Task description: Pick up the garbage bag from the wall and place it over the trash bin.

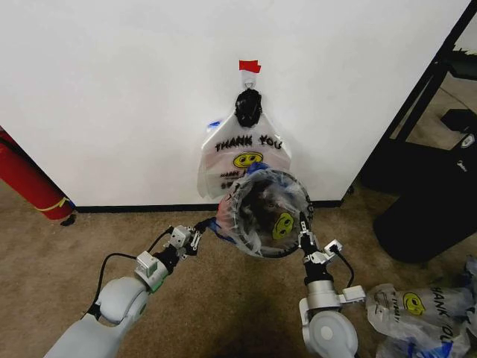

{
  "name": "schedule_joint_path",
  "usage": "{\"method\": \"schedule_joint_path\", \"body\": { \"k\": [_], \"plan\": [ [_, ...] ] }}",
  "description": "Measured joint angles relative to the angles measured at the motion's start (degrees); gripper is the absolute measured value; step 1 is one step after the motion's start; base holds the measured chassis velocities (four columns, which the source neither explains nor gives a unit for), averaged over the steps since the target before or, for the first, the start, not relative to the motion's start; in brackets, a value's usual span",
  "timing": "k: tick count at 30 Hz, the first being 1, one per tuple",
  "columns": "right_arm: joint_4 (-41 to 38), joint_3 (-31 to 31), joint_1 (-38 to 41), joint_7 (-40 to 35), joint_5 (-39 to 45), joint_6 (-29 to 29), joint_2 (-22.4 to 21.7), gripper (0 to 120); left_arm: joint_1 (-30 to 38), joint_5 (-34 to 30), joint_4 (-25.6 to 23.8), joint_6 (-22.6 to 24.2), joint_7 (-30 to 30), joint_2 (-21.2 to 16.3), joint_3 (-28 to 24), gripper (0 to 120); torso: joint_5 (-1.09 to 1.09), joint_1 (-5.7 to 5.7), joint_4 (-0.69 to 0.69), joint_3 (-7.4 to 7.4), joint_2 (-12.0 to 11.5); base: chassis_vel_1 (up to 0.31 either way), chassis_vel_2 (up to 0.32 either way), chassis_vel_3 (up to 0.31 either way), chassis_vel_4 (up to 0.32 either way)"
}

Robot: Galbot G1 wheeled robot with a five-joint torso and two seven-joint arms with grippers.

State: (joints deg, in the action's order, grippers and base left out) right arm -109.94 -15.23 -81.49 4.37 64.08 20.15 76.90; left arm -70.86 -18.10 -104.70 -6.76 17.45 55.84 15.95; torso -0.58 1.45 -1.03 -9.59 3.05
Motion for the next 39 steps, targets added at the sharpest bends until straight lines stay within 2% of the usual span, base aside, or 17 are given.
{"method": "schedule_joint_path", "body": {
  "k": [6, 9, 11, 14, 17, 20, 23, 24, 26, 27, 30, 31, 32, 34, 36, 37, 39],
  "plan": [
    [1.1, -0.1, 0.8, -0.2, 0.4, -0.1, 0.4, 1, -0.3, -0.8, -0.2, -5.2, 5.4, 0.2, 0.0, 3, 0.0, 0.0, -0.01, 0.0, 0.0, 0.0, 0.0, 0.0, 0.0],
    [2.5, -0.4, 1.9, -0.6, 1.2, -0.2, 1.3, 1, -0.4, 1.0, 1.0, -7.5, 6.2, 0.7, 0.3, 17, 0.0, 0.0, 0.0, 0.0, 0.0, 0.0, 0.0, 0.0, 0.0],
    [2.7, -0.5, 2.1, -0.8, 1.5, -0.3, 1.5, 1, -0.4, 2.0, 1.7, -8.2, 5.8, 0.8, 0.4, 19, 0.0, 0.0, -0.01, 0.0, 0.0, 0.0, 0.0, 0.0, 0.0],
    [3.4, -0.6, 2.9, -1.0, 2.4, -0.6, 2.1, 1, -0.5, 5.0, 3.8, -10.3, 5.0, 1.2, 1.0, 32, 0.0, 0.0, 0.0, 0.0, 0.0, 0.0, 0.0, 0.0, 0.0],
    [4.4, -0.8, 3.8, -1.5, 3.0, -0.8, 2.4, 1, -0.8, 4.7, 5.0, -11.8, 9.5, 1.3, 2.5, 46, -0.01, 0.0, 0.0, 0.0, 0.0, 0.0, 0.0, 0.0, 0.0],
    [4.8, -0.9, 4.2, -1.7, 3.1, -0.8, 2.5, 1, -0.8, 4.6, 5.2, -13.1, 11.3, 1.7, 3.8, 53, 0.0, 0.0, -0.01, 0.0, 0.0, 0.0, 0.0, 0.0, 0.0],
    [5.6, -1.0, 4.5, -1.7, 2.2, -0.5, 2.5, 1, -2.8, 3.9, 2.0, -14.1, 10.1, 4.0, 7.8, 66, 0.0, 0.0, -0.01, 0.0, 0.0, 0.0, 0.0, 0.0, 0.0],
    [5.6, -1.0, 4.5, -1.7, 2.2, -0.5, 2.5, 1, -2.8, 3.9, 2.0, -14.1, 10.1, 4.0, 7.8, 66, 0.0, 0.0, -0.01, 0.0, 0.0, 0.0, 0.0, 0.0, 0.0],
    [6.3, -0.9, 4.5, -1.3, 0.5, 0.5, 2.5, 1, -4.8, 1.5, -2.3, -14.2, 8.2, 5.9, 9.9, 77, 0.0, 0.0, 0.0, 0.0, 0.0, 0.0, 0.0, 0.0, 0.0],
    [6.7, -0.7, 4.5, -0.7, -1.2, 1.3, 2.4, 1, -6.6, -1.2, -6.4, -13.8, 4.2, 7.0, 10.0, 81, 0.01, 0.0, 0.0, 0.0, 0.0, 0.0, 0.0, 0.0, 0.0],
    [7.5, 0.1, 4.5, 0.1, -4.3, 2.3, 2.3, 1, -10.0, -4.0, -13.9, -13.4, -8.7, 7.4, 5.2, 89, 0.02, 0.0, 0.0, 0.0, 0.0, 0.0, 0.0, 0.0, 0.0],
    [7.5, 0.1, 4.5, 0.1, -4.3, 2.3, 2.3, 1, -10.0, -4.0, -13.9, -13.4, -8.7, 7.4, 5.2, 89, 0.02, 0.0, 0.0, 0.0, 0.0, 0.0, 0.0, 0.0, 0.0],
    [7.8, 0.3, 4.5, 0.3, -5.1, 2.5, 2.2, 1, -10.6, -4.1, -15.3, -13.3, -10.6, 7.4, 3.5, 86, 0.02, 0.0, 0.02, 0.0, 0.0, 0.0, 0.0, 0.0, 0.0],
    [8.5, 1.0, 4.8, 1.0, -7.3, 3.0, 2.2, 1, -12.3, -3.1, -20.4, -11.6, -17.2, 6.9, -5.5, 78, 0.02, 0.0, 0.0, 0.0, 0.0, 0.0, 0.0, 0.0, 0.0],
    [8.7, 1.3, 5.0, 1.2, -8.2, 3.1, 2.3, 1, -12.5, -2.6, -23.0, -8.5, -21.1, 6.1, -12.8, 69, 0.01, 0.0, -0.01, 0.0, 0.0, 0.0, 0.0, 0.0, 0.0],
    [8.7, 1.5, 5.1, 1.3, -8.5, 3.1, 2.4, 1, -12.3, -2.6, -23.5, -7.3, -22.5, 5.8, -15.0, 68, 0.02, 0.0, -0.01, 0.0, 0.0, 0.0, 0.0, 0.0, 0.0],
    [8.7, 1.5, 5.1, 1.4, -8.5, 3.1, 2.4, 1, -12.1, -2.6, -23.7, -6.9, -23.0, 5.7, -15.8, 64, 0.02, 0.0, -0.01, 0.01, 0.0, 0.0, 0.0, 0.0, 0.0]
  ]
}}
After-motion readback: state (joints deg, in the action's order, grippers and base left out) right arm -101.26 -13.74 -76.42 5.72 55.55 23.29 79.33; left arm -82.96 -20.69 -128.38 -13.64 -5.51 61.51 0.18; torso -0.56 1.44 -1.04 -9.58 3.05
